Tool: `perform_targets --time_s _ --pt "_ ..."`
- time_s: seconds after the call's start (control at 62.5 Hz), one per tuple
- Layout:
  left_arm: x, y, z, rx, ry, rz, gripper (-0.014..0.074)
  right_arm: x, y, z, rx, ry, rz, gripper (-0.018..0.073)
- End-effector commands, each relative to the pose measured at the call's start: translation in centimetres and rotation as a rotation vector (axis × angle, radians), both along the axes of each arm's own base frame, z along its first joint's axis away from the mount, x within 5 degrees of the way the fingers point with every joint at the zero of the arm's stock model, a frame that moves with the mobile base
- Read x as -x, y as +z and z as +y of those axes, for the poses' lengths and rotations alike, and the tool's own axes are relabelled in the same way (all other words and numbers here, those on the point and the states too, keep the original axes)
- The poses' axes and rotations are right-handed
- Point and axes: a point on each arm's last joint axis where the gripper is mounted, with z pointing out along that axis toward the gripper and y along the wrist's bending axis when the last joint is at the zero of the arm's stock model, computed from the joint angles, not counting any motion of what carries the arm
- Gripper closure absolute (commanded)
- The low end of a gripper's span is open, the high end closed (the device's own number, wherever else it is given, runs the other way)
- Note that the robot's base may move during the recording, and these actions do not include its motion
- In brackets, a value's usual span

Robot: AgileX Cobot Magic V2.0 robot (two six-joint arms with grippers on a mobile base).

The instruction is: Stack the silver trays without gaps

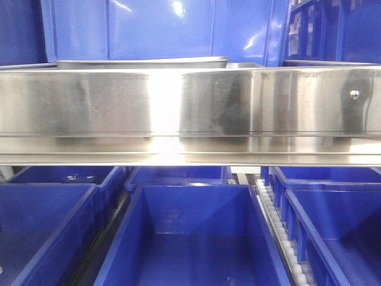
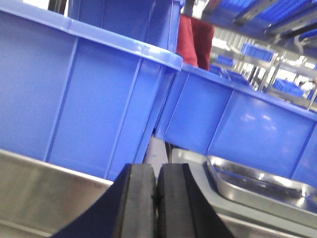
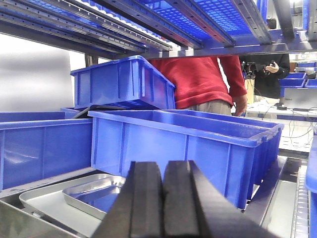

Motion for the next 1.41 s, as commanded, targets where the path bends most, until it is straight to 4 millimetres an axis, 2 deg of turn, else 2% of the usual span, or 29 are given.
perform_targets --time_s 0.0,0.176,0.224,0.272,0.448,0.56,0.959,1.103,1.391 --pt "-0.2 -0.5 -0.1 -0.027 0.001 -0.059 0.0609 0.1 0.1 0.0 0.004 0.001 -0.015 0.0637" --pt "-0.8 -3.5 -0.1 -0.038 -0.005 -0.013 0.0609 0.1 0.1 0.0 0.004 0.001 -0.015 0.0637" --pt "-0.8 -3.3 -0.1 -0.046 -0.006 -0.034 0.0609 0.1 0.1 0.0 0.004 0.001 -0.015 0.0637" --pt "-0.9 -3.8 -0.1 -0.071 0.003 0.022 0.0609 0.1 0.1 0.0 0.004 0.001 -0.015 0.0637" --pt "-0.9 -3.8 -0.1 -0.319 0.034 0.025 0.0609 0.1 0.1 0.0 0.004 0.001 -0.015 0.0637" --pt "-0.9 -3.8 -0.1 -0.405 0.044 0.031 0.0609 0.1 0.1 0.0 0.004 0.001 -0.015 0.0637" --pt "-0.9 -4.3 0.0 -0.361 0.031 0.088 0.0609 0.1 0.1 0.0 0.004 0.001 -0.015 0.0637" --pt "-0.9 -4.0 0.0 -0.249 0.023 0.05 0.0609 0.1 0.1 0.0 0.004 0.001 -0.015 0.0637" --pt "-0.8 -3.5 0.0 -0.263 0.034 -0.009 0.0609 0.1 0.1 0.0 0.004 0.001 -0.015 0.0637"
